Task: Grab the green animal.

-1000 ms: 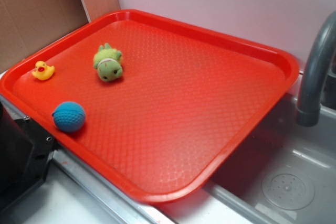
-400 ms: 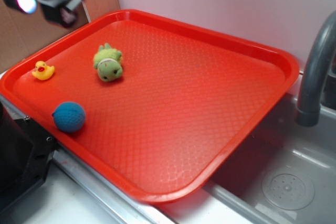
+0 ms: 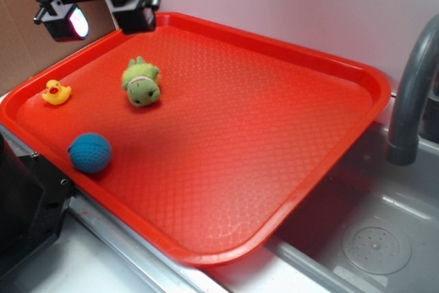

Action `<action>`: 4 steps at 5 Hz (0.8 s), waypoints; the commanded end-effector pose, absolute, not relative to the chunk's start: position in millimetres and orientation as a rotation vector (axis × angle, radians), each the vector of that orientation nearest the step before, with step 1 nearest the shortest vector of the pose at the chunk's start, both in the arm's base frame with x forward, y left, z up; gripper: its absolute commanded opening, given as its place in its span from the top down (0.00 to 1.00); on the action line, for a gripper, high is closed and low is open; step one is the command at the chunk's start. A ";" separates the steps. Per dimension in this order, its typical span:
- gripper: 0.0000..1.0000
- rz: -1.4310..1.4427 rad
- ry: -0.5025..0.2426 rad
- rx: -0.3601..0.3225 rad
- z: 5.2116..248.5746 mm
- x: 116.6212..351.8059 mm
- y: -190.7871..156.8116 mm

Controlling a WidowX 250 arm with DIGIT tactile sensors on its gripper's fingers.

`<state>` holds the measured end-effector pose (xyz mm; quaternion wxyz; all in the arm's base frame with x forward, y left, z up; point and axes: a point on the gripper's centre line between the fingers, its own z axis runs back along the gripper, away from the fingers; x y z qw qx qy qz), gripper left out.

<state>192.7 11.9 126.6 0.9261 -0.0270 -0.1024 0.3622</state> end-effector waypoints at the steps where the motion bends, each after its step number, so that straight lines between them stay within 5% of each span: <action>1: 0.00 0.976 -0.238 -0.024 118.2 213.1 41.5; 4: 0.00 0.904 -0.133 0.057 41.7 232.4 53.5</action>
